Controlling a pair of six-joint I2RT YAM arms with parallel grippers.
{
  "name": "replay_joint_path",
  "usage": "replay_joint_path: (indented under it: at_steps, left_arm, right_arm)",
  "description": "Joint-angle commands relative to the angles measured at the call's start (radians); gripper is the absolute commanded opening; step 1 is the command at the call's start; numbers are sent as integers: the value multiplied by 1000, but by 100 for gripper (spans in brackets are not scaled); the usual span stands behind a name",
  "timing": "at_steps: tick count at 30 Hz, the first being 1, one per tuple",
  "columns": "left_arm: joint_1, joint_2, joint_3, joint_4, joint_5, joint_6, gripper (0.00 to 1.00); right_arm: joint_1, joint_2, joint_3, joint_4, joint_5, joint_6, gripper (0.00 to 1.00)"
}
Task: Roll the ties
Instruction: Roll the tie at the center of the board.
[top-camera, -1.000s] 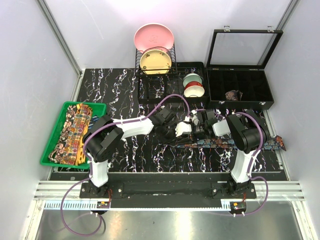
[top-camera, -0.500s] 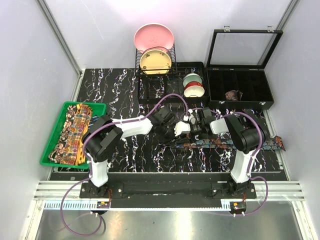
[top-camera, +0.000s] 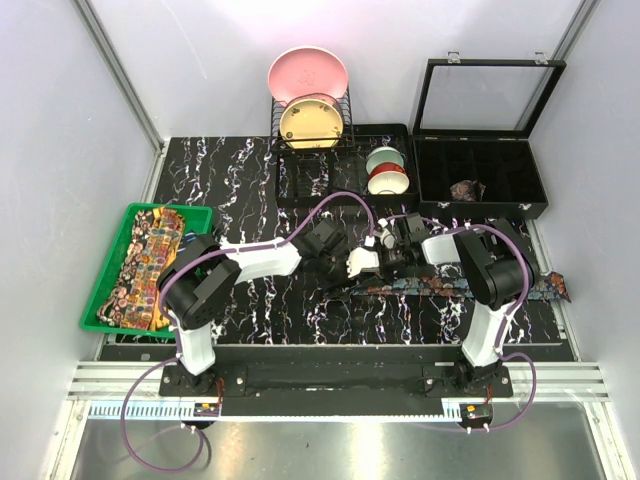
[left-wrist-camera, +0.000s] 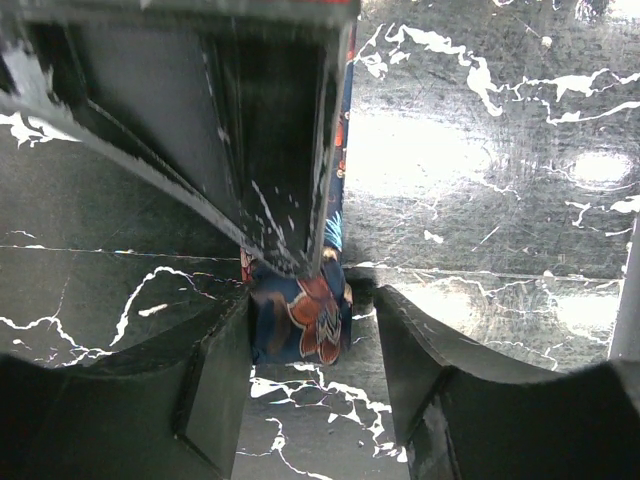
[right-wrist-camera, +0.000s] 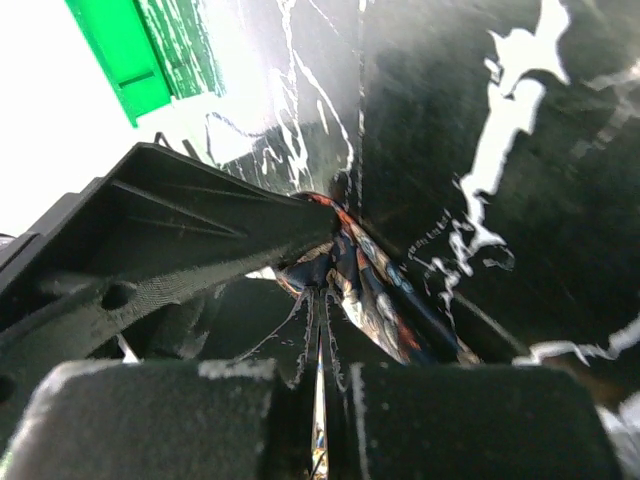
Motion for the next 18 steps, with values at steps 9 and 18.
replay_joint_path:
  at_steps: [9,18]
  left_arm:
    - [12,3,-21,-41,-65,2,60]
    - [13,3,-22,-21,-58,17,16]
  right_arm:
    - [-46,-41,24,-182,112,-153,0]
    - [-47,-3,49,-202,115,-173,0]
